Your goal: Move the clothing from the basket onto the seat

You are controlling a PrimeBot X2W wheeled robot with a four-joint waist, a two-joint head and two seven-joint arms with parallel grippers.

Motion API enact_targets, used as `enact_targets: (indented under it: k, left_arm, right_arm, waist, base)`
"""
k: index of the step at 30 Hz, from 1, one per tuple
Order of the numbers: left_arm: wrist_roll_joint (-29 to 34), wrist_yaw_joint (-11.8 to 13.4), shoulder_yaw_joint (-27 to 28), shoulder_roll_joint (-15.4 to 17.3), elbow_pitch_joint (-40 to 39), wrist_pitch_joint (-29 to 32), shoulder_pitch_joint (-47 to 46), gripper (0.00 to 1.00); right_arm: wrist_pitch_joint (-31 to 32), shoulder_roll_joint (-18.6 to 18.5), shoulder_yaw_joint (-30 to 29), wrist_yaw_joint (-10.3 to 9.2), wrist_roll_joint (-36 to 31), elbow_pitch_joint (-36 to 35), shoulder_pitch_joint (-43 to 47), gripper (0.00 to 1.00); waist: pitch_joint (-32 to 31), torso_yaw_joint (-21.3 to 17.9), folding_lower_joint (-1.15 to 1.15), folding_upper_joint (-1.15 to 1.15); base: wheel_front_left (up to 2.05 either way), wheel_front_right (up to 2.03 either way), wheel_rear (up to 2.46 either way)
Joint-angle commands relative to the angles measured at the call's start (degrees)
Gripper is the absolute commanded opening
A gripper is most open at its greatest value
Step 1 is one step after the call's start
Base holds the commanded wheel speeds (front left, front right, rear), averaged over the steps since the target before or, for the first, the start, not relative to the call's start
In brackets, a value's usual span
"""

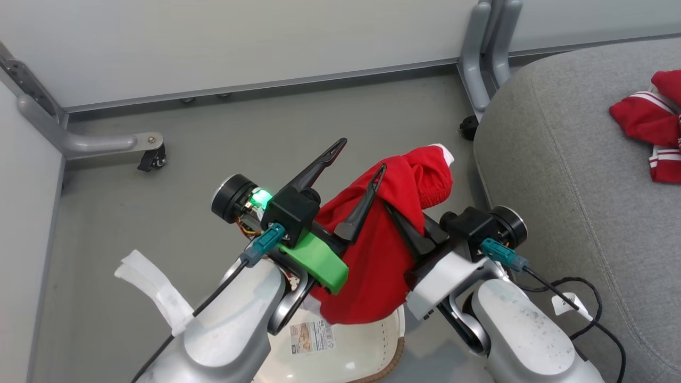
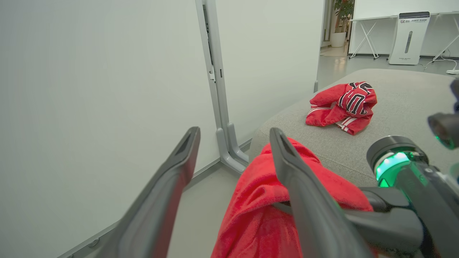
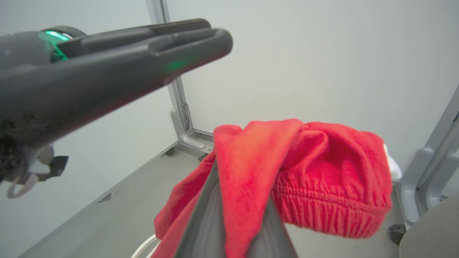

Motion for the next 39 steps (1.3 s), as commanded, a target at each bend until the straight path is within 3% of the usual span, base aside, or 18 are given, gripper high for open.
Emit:
enact_targets:
  k: [1, 39]
  left_arm:
    - [-0.07, 0.49, 0.12, 0.48, -0.23, -0.30, 0.67, 1.00]
    - [0.71, 0.93, -2.50, 4.43, -4.45, 1.34, 1.19, 1.00]
  right_arm:
    - [-0.14, -0.18, -0.53, -0.07, -0.55, -0.39, 0.77, 0.00]
    - [-0.13, -0.16, -22.75, -0.06, -5.91, -8.32, 11.05, 0.00]
  waist:
    - [0.14, -0.86, 0.00, 0.47]
    - [4.68, -22.65, 0.00, 0.47]
  base:
    - [0.00, 0.00, 0.00]
    - [0.00, 0.00, 0.00]
